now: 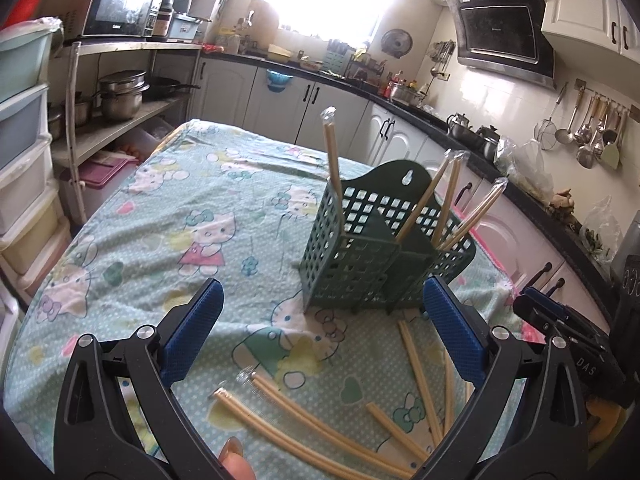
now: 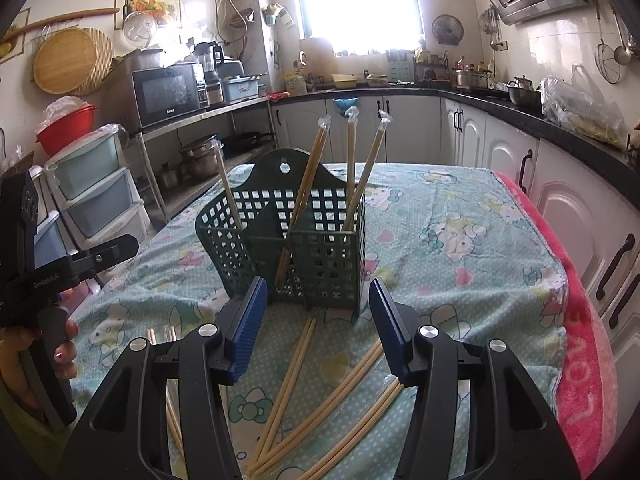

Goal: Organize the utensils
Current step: 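Pull the open left gripper back from the caddy toward the loose chopsticks, then lower the left gripper onto a loose wooden chopstick and close on it, then lift the chopstick with the left gripper and carry it over the caddy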

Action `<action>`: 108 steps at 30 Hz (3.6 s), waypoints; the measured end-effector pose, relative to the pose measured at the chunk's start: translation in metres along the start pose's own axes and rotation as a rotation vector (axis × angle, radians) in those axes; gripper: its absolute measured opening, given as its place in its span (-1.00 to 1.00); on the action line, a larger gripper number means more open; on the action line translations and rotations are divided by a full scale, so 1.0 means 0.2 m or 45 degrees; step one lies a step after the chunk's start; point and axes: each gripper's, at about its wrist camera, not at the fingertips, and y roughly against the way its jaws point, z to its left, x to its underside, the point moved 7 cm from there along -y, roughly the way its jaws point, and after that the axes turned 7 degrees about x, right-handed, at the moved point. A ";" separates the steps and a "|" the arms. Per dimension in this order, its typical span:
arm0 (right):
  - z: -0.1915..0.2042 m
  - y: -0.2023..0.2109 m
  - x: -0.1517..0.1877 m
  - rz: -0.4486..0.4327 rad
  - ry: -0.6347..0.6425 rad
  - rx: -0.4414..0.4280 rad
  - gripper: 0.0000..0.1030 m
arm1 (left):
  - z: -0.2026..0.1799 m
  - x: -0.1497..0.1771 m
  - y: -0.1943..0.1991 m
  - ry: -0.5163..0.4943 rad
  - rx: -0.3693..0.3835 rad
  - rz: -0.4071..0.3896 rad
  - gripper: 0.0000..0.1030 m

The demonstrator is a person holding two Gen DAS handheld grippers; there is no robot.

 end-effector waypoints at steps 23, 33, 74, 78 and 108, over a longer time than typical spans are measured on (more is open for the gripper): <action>0.01 -0.09 0.16 0.129 -0.002 -0.009 -0.01 | 0.20 0.28 -0.02 0.098 -0.050 0.156 0.79; -0.01 -0.11 0.19 0.150 -0.022 -0.003 -0.01 | 0.22 0.37 -0.04 0.126 -0.020 0.223 0.54; -0.29 -0.66 0.29 0.421 -0.126 0.131 -0.62 | 0.39 0.47 -0.12 0.242 -0.048 0.307 -0.62; -0.27 -0.65 0.28 0.401 -0.127 0.122 -0.78 | 0.40 0.47 -0.13 0.241 -0.062 0.312 -0.66; -0.10 -0.15 -0.09 0.048 -0.189 -0.047 -0.92 | 0.19 0.16 -0.01 0.147 0.075 0.135 -0.92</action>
